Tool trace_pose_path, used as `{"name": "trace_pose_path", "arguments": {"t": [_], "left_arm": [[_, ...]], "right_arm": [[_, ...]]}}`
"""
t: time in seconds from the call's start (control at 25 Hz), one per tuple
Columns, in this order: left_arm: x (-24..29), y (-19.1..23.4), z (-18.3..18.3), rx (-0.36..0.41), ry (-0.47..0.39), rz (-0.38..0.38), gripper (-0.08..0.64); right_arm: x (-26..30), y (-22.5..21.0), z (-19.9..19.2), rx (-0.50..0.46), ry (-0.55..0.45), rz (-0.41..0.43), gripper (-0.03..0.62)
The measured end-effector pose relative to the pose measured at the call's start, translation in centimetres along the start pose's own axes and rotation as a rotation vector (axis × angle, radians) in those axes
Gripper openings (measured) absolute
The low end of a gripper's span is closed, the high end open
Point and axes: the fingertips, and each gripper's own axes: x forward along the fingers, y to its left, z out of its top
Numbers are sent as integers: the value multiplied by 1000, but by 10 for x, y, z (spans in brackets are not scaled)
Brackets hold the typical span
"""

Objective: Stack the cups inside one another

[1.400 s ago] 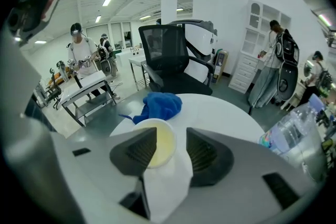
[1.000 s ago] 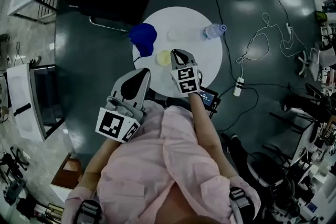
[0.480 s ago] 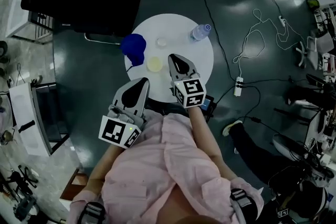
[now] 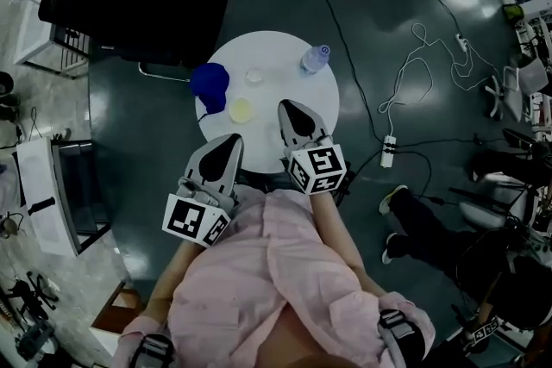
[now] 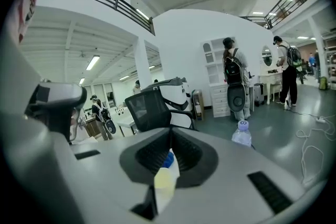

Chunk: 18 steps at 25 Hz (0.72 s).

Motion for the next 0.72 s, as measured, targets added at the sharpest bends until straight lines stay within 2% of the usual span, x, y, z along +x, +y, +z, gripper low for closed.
{"name": "trace_pose_path", "arguments": {"t": [0.2, 0.52, 0.72], "left_arm": [[2, -16, -5, 1, -3, 3, 18], [-3, -32, -16, 41, -9, 54, 18], [0, -39, -20, 57, -9, 44, 18]], "right_arm": [[-16, -8, 6, 22, -24, 11, 35], [-46, -9, 12, 54, -74, 58, 35], [-63, -10, 18, 40, -108, 66, 35]]}}
